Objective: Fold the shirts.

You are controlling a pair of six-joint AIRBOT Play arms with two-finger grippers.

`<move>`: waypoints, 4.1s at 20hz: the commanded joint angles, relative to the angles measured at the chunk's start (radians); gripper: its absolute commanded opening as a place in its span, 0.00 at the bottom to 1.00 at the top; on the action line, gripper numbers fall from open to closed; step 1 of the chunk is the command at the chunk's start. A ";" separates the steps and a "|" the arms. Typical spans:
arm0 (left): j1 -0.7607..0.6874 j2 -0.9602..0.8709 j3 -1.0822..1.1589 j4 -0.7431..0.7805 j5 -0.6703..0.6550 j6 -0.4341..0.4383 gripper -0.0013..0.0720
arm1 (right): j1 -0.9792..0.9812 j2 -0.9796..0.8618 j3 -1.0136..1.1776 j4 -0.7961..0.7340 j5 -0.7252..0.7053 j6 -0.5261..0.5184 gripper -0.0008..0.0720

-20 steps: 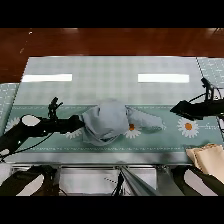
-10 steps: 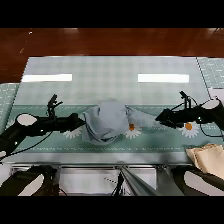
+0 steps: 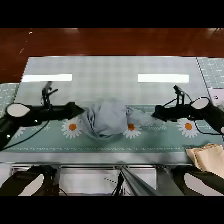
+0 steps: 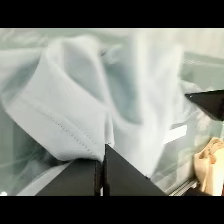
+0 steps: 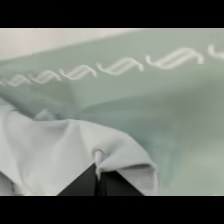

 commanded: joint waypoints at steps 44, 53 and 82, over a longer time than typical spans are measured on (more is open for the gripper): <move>0.066 0.301 -0.137 0.153 -0.022 -0.069 0.04 | -0.111 -0.457 1.038 -0.077 0.401 0.101 0.05; 0.000 0.253 -0.138 0.156 0.000 -0.043 0.04 | -0.124 -0.370 0.995 -0.547 0.776 0.038 0.69; 0.023 0.253 -0.106 0.191 -0.049 -0.017 0.04 | 0.073 0.203 -0.264 0.207 -0.133 0.038 0.05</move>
